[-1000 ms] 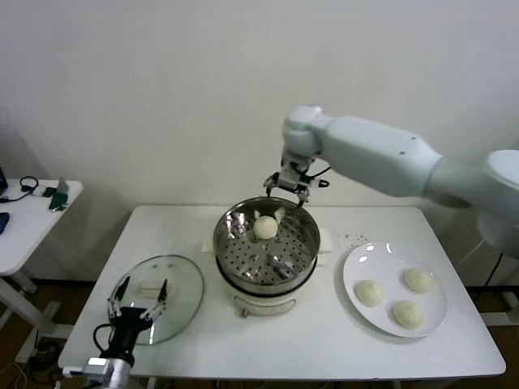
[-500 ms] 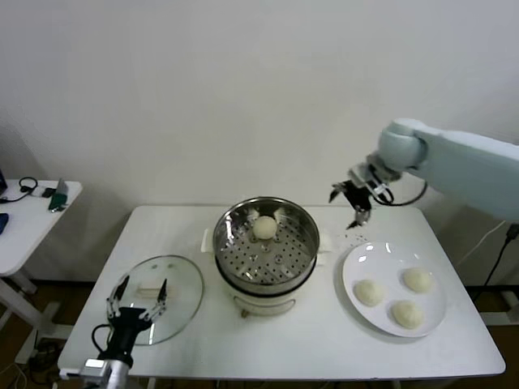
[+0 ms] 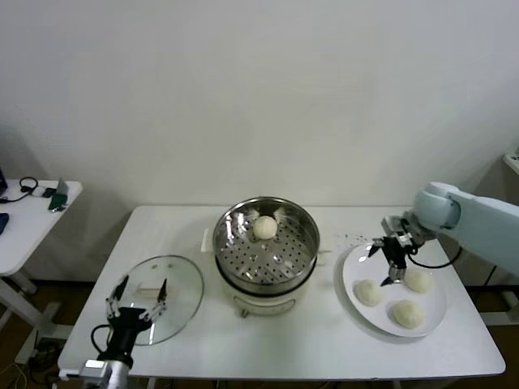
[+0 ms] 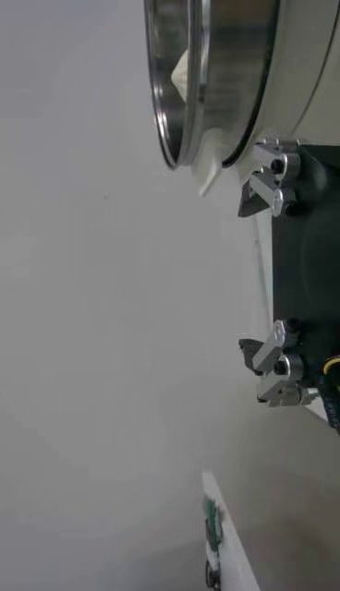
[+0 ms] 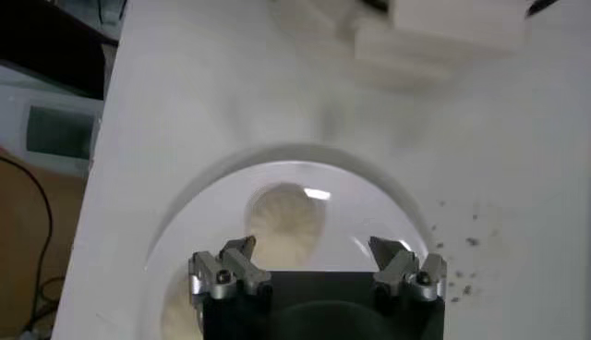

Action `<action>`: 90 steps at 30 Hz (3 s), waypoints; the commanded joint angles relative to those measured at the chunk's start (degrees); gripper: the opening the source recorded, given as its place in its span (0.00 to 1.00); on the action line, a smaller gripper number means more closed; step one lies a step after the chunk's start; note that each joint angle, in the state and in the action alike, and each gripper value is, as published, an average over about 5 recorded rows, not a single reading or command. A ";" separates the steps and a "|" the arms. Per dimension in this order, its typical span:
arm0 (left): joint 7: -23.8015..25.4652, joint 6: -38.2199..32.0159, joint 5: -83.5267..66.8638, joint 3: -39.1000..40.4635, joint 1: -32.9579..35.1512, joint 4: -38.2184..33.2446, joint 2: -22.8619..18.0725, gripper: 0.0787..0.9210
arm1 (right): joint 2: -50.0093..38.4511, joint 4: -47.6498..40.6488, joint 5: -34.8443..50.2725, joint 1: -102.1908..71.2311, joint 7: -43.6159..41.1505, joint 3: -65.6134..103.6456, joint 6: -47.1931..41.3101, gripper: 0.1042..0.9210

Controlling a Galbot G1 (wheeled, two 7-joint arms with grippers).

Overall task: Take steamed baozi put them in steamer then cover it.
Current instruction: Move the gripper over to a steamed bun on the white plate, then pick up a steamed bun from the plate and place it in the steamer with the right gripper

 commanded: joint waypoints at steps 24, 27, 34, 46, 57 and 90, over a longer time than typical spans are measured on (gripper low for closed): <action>-0.05 -0.18 1.90 0.18 0.23 0.48 -1.60 0.88 | 5.15 -7.40 -2.48 -11.44 0.72 7.84 -1.31 0.84; -0.05 -0.12 1.86 0.18 -0.03 0.54 -1.81 0.88 | 5.40 -7.73 -2.45 -11.44 0.82 8.00 -1.24 0.78; -0.08 -0.04 1.78 0.13 -0.16 0.40 -1.97 0.88 | 5.49 -8.39 -1.83 -11.07 0.67 8.25 -0.96 0.72; -0.01 0.22 1.48 0.03 -0.32 -0.05 -2.21 0.88 | 2.89 -6.05 15.77 12.19 0.74 -6.63 -2.15 0.71; 0.17 0.31 1.64 1.48 -1.08 0.67 -3.16 0.88 | 15.95 -9.02 33.86 39.62 -1.50 -23.92 -2.57 0.72; 0.43 -0.03 1.56 2.05 -0.29 -0.89 -3.80 0.88 | 49.29 -13.33 38.17 23.41 7.61 -20.37 -11.38 0.72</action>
